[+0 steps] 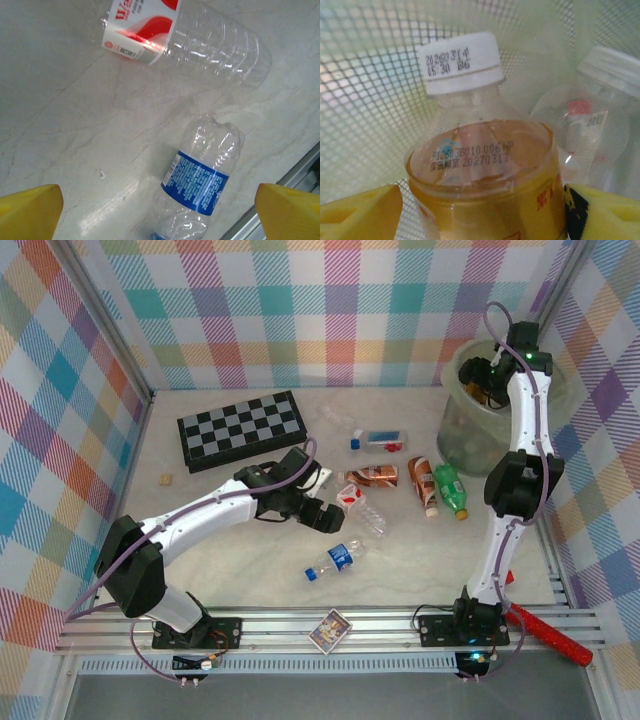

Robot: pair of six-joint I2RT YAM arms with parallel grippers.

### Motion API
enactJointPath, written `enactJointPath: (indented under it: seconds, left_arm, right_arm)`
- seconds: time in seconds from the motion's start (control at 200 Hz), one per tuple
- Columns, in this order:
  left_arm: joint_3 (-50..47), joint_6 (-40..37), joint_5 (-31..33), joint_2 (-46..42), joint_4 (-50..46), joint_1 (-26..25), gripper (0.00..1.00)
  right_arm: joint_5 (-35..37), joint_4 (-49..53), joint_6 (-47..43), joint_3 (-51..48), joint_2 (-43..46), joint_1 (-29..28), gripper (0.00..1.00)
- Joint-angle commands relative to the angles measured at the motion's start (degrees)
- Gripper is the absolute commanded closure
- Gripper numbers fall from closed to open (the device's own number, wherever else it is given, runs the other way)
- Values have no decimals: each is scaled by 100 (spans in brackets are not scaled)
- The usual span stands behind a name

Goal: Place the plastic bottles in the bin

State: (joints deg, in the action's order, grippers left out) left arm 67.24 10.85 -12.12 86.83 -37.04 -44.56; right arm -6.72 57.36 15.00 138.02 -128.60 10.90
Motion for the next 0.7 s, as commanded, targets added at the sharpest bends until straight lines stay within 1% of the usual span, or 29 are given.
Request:
enactJointPath:
  seconds: [0.0, 0.25, 0.545, 0.695]
  left_arm:
    - [-79, -264, -146, 45, -301, -118, 1]
    - [-174, -476, -205, 226, -352, -290, 0]
    - [-389, -581, -198, 234, -230, -454, 0]
    - [-546, -571, -212, 305, -67, -613, 0]
  right_arm:
    - [-64, 180, 86, 216, 63, 35, 14]
    - [416, 395, -185, 445, 358, 61, 0]
    - [907, 801, -395, 476, 992, 151, 1]
    - [790, 726, -315, 44, 1528, 150, 1]
